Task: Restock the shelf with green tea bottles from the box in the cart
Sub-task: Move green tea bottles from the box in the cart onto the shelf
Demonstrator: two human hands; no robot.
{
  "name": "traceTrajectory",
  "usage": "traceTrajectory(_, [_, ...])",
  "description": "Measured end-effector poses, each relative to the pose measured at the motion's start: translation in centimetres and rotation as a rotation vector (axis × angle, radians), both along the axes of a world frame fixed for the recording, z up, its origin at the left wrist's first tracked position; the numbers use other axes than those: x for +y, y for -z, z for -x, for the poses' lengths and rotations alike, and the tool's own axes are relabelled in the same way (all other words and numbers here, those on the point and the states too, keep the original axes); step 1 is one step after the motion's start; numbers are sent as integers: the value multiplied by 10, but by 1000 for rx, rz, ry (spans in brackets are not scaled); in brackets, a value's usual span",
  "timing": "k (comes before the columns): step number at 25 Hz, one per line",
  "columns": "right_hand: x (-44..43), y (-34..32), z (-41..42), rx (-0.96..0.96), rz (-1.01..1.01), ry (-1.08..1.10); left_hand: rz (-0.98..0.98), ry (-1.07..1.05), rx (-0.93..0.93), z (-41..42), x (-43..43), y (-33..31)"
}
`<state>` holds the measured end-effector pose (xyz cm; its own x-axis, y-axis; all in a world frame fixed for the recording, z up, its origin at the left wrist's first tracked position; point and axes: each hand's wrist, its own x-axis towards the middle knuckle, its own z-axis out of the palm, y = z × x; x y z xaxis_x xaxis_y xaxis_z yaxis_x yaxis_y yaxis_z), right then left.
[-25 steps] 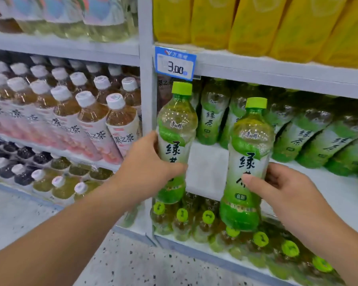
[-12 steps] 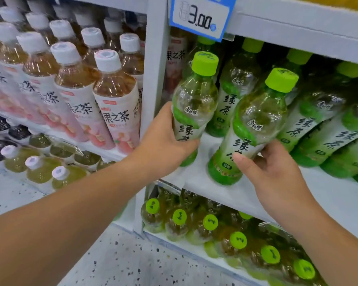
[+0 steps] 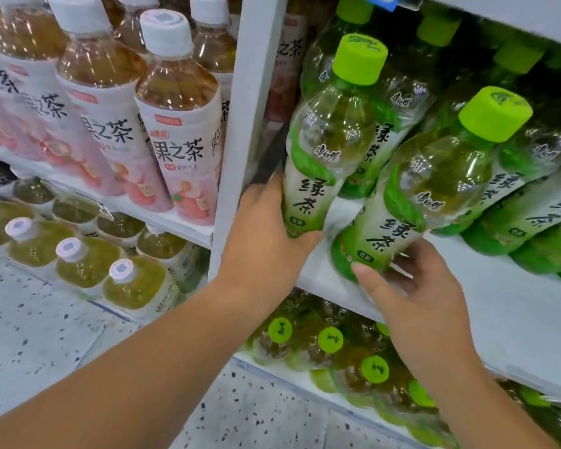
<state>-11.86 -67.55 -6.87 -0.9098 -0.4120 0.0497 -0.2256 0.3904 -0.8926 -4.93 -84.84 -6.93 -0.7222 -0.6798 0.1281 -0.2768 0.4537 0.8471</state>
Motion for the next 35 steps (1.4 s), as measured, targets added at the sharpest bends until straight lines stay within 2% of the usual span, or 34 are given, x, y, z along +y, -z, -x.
traceTrajectory(2, [-6, 6, -2, 0, 31, 46, 18, -45, 13, 2, 5, 2])
traceTrajectory(6, [-14, 12, -2, 36, 43, 81, -43, -5, 80, -4, 4, 10])
traceTrajectory(15, [-38, 16, 20, 60, 22, 49, 163, 1, 6, 20, -20, 16])
traceTrajectory(22, [-51, 23, 25, 113, 20, 52, 206, -14, 27, 20, -19, 23])
traceTrajectory(35, [-53, 34, 27, 157, -98, 82, 155, -51, 1, 23, -18, 24])
